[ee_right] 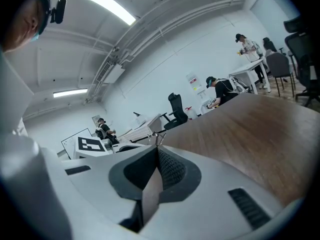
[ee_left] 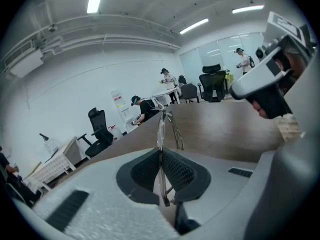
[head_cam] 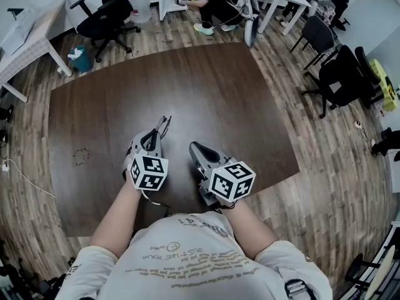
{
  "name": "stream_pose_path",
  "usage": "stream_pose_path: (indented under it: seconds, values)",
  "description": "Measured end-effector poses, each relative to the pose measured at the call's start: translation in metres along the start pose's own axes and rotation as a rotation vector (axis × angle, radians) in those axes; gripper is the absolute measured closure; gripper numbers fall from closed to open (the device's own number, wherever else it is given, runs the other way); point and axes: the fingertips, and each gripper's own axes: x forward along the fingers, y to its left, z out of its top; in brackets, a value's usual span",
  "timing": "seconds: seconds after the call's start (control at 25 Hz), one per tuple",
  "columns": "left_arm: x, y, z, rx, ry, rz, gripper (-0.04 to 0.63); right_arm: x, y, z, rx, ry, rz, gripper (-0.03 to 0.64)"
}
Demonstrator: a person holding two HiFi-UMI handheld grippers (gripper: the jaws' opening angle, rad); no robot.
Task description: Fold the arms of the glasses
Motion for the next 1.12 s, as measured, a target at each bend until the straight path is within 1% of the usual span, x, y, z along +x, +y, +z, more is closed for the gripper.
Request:
stream_pose_path:
  seconds: [0.08, 0.28, 0.52, 0.64, 0.76, 0.88, 1.0, 1.12]
  values:
    - [0.011, -0.005, 0.001, 0.068, 0.007, -0.006, 0.563, -0.005, -0.005, 0.000, 0.005, 0.000, -0.014, 0.601]
    - [0.042, -0.023, -0.003, 0.273, 0.036, -0.023, 0.563, -0.016, -0.018, -0.004, 0.022, 0.004, -0.034, 0.601]
    - [0.075, -0.044, -0.011, 0.518, 0.073, -0.018, 0.563, -0.026, -0.030, -0.009, 0.039, 0.009, -0.059, 0.601]
    - [0.092, -0.055, -0.016, 0.632, 0.093, -0.003, 0.563, -0.032, -0.039, -0.012, 0.047, 0.010, -0.073, 0.601]
    - [0.107, -0.061, -0.020, 0.713, 0.106, 0.024, 0.563, -0.038, -0.048, -0.014, 0.060, 0.013, -0.089, 0.601]
    - [0.119, -0.065, -0.025, 0.773, 0.123, 0.030, 0.563, -0.041, -0.055, -0.016, 0.073, 0.016, -0.105, 0.601]
    - [0.127, -0.070, -0.032, 0.818, 0.134, 0.036, 0.563, -0.044, -0.060, -0.019, 0.081, 0.022, -0.118, 0.601]
    - [0.132, -0.072, -0.038, 0.844, 0.146, 0.045, 0.563, -0.046, -0.065, -0.021, 0.087, 0.026, -0.130, 0.601]
